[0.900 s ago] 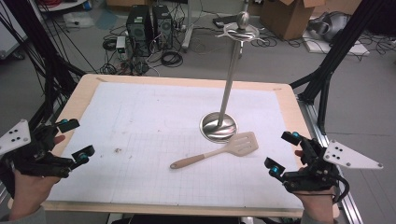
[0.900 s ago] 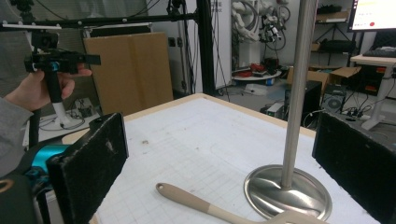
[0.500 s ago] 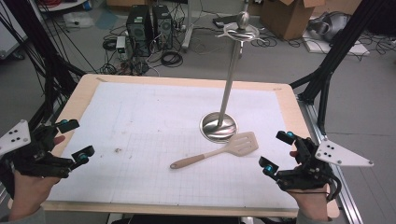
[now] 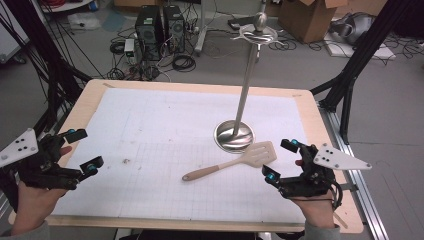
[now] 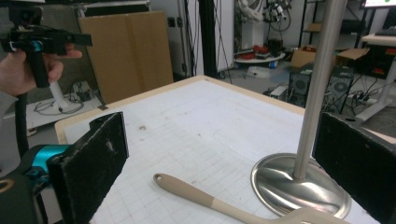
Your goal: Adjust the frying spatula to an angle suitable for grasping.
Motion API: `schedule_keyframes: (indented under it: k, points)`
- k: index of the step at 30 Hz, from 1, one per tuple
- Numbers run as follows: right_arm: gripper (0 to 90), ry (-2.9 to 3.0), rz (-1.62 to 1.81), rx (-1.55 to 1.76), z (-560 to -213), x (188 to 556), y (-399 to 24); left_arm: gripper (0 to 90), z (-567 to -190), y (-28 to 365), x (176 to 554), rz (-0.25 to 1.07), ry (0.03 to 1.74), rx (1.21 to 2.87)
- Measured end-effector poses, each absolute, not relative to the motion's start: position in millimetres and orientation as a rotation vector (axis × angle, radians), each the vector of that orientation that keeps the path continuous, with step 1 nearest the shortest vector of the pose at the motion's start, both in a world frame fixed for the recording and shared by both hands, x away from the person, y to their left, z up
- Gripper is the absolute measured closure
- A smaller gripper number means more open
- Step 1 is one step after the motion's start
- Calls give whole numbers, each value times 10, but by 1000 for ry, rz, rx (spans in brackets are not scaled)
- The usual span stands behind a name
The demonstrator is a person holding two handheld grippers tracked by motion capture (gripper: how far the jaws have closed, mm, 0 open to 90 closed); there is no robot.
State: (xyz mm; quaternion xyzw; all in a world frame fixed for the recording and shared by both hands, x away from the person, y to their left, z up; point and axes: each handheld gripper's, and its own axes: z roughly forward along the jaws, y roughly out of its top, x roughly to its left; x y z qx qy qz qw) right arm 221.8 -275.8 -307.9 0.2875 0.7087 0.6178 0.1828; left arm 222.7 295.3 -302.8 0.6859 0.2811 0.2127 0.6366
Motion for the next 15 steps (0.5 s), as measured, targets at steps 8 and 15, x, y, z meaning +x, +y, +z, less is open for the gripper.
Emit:
schedule_keyframes:
  k: [8, 15]
  points:
    - [26, 2038, 1738, 808, -3133, 2344, -2635, 17, -3071, 2997, 2201, 513, 674, 1564]
    - [45, 2053, 1728, 789, -3177, 2439, -2550, 17, -3106, 3024, 2183, 531, 697, 1559]
